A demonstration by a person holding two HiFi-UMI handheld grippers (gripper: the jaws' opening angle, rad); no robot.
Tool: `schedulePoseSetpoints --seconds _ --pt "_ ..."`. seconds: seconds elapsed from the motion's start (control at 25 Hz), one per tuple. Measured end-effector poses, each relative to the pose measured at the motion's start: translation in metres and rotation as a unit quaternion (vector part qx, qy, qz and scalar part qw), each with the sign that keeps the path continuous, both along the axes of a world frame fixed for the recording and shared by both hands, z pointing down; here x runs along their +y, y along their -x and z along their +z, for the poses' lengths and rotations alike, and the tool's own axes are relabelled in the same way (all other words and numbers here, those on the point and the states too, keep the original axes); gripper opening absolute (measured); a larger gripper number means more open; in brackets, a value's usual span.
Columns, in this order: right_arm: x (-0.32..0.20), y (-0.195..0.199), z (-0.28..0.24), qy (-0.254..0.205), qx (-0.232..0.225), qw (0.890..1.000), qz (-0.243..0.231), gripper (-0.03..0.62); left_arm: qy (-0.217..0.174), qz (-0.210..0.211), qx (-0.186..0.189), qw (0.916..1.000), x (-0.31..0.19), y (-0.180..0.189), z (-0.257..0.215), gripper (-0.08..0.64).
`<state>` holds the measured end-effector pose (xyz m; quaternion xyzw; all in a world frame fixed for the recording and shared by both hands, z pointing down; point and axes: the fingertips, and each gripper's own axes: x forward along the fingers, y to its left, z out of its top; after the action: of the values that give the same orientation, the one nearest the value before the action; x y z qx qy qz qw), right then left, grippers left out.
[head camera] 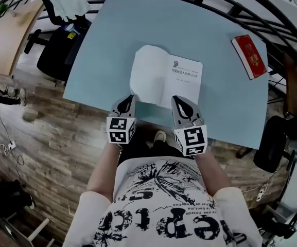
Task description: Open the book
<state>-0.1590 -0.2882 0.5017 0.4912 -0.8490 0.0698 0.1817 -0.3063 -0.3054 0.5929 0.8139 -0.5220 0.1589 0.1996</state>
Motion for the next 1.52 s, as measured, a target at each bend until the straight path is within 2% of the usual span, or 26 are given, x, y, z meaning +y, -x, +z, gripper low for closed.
schedulePoseSetpoints --seconds 0.24,0.56,0.6,0.64,0.8,0.92,1.08,1.16,1.28,1.52 --pt "0.004 0.001 0.006 0.007 0.000 1.000 0.004 0.011 0.055 -0.020 -0.011 0.9982 -0.003 0.015 0.041 0.023" --pt "0.009 -0.003 0.009 -0.002 -0.012 1.000 0.011 0.011 0.115 -0.063 0.007 0.9914 -0.009 0.025 0.066 0.032" --pt "0.010 -0.005 0.010 -0.001 -0.011 1.000 0.014 0.011 0.118 -0.065 0.012 0.9907 -0.008 0.025 0.067 0.067" --pt "0.011 -0.007 0.010 -0.001 -0.010 1.000 0.016 0.011 0.121 -0.067 0.018 0.9902 -0.006 0.025 0.067 0.138" --pt "0.015 -0.014 0.005 -0.006 -0.011 1.000 0.025 0.011 0.119 -0.083 0.021 0.9891 0.001 0.033 0.062 0.186" --pt "0.016 -0.018 -0.006 -0.019 -0.012 0.999 0.029 0.011 0.100 -0.090 0.024 0.9907 0.000 0.038 0.043 0.186" --pt "0.017 -0.027 -0.023 -0.042 -0.015 0.998 0.037 0.011 0.045 -0.083 0.029 0.9952 -0.008 0.030 -0.002 0.184" --pt "0.018 -0.031 -0.032 -0.053 -0.015 0.998 0.037 0.011 0.011 -0.067 0.036 0.9970 -0.013 0.020 -0.029 0.163" --pt "0.021 -0.039 -0.047 -0.070 -0.015 0.997 0.037 0.011 -0.037 -0.038 0.047 0.9975 -0.017 -0.001 -0.069 0.086" --pt "0.027 -0.059 -0.079 -0.113 -0.017 0.992 0.052 0.011 -0.126 0.032 0.045 0.9905 -0.011 -0.049 -0.136 0.034"
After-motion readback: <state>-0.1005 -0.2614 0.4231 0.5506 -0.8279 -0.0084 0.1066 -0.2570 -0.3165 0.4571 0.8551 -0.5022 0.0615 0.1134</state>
